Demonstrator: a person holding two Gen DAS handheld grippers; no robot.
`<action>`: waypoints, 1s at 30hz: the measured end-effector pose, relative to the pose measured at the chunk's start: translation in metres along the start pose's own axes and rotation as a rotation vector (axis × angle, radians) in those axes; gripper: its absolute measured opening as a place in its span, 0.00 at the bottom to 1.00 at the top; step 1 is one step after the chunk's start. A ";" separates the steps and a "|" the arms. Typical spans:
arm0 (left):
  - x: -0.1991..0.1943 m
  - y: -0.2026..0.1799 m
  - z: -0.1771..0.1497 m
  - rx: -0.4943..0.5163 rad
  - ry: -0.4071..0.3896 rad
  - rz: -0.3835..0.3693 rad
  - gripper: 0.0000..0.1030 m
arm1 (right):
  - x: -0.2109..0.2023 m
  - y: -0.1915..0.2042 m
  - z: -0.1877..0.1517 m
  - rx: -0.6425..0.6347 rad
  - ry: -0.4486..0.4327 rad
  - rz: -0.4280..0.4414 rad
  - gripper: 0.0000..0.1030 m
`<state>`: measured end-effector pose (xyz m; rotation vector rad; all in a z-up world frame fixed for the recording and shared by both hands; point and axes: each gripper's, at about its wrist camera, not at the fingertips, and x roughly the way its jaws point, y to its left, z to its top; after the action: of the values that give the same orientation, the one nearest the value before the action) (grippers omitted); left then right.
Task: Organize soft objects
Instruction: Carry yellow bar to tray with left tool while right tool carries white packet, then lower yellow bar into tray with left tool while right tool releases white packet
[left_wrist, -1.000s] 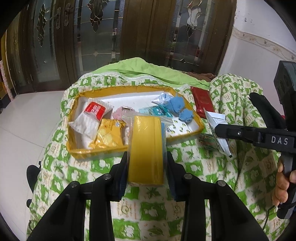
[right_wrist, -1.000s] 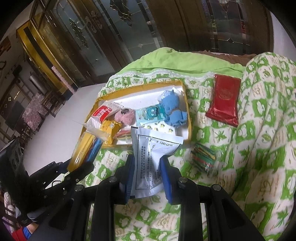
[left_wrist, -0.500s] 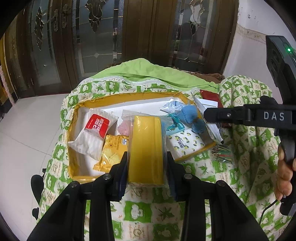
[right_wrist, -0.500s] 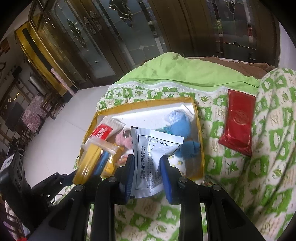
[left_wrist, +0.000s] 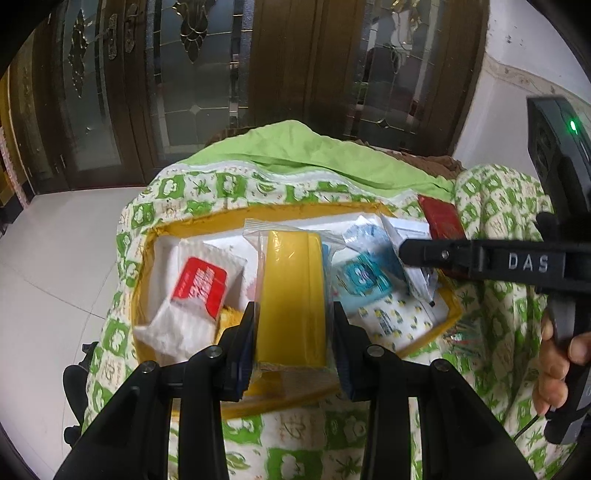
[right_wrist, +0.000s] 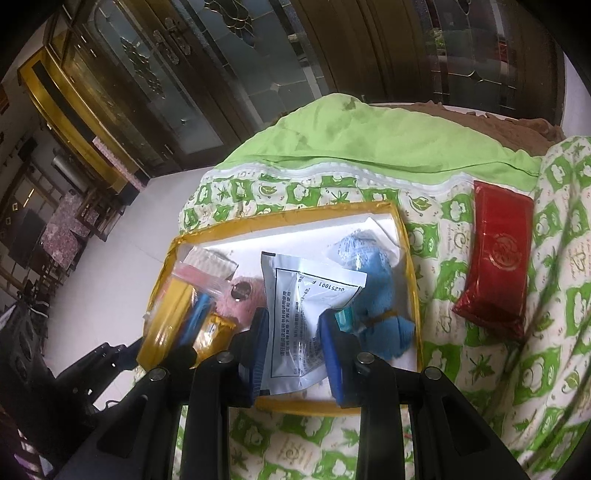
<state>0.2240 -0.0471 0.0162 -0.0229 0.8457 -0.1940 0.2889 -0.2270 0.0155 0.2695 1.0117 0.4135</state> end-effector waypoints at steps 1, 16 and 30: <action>0.002 0.004 0.004 -0.009 0.000 0.002 0.35 | 0.002 0.000 0.002 0.001 -0.004 0.000 0.29; 0.049 0.020 0.038 -0.075 0.065 0.006 0.35 | 0.043 0.000 0.030 -0.001 0.029 0.023 0.30; 0.086 0.025 0.041 -0.073 0.112 0.024 0.35 | 0.086 0.000 0.048 0.023 0.060 0.028 0.30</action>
<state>0.3138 -0.0407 -0.0225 -0.0702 0.9638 -0.1426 0.3697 -0.1889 -0.0257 0.2933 1.0728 0.4378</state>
